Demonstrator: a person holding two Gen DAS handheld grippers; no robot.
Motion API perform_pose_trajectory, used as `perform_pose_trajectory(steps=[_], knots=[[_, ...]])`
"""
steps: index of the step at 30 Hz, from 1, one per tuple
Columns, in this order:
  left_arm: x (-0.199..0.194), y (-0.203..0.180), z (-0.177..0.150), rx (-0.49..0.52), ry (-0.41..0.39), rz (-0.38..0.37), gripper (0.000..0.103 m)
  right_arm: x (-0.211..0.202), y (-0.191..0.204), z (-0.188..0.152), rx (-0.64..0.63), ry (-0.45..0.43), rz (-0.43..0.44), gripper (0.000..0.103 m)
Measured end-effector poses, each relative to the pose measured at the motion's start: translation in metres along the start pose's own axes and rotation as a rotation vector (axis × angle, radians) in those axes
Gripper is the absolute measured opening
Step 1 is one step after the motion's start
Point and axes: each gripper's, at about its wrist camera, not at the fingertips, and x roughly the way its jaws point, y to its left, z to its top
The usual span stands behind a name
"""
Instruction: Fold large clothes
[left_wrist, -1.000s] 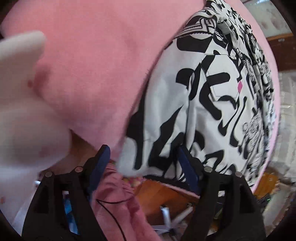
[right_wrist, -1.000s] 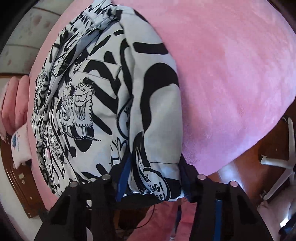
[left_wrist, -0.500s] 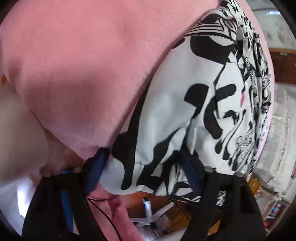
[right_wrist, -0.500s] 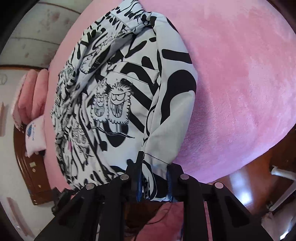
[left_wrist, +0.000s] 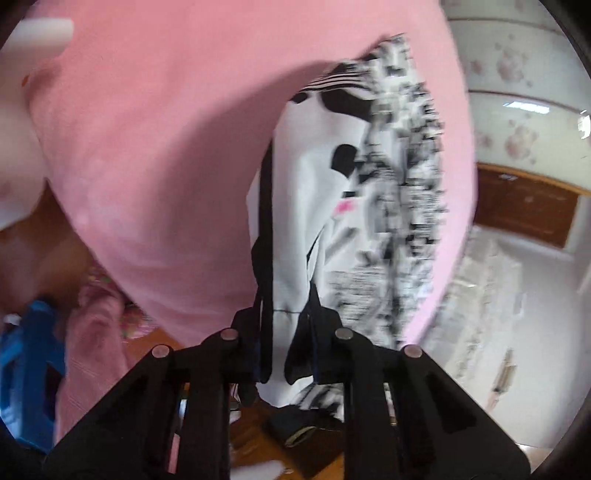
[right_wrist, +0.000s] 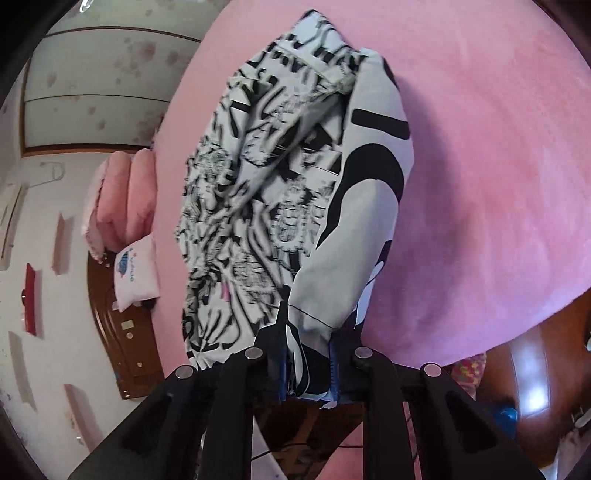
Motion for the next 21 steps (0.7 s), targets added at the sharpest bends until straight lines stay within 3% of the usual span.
perform_pose_trajectory(steps=[2,9,15,21], knots=[[-0.01,-0.016,-0.004,-0.029,-0.01,-0.074,0.014,-0.012,0.013,0.007,0.001,-0.033,0.047,0.015],[-0.047,-0.088,0.01,-0.017,-0.05,-0.217,0.013,-0.047,0.058,0.051,0.019,-0.126,0.191,0.014],[-0.076,-0.156,0.048,0.029,-0.052,-0.258,0.013,-0.067,0.109,0.1,0.002,-0.22,0.213,0.014],[-0.084,-0.223,0.107,0.079,0.007,-0.292,0.012,-0.071,0.159,0.137,0.036,-0.341,0.203,0.014]])
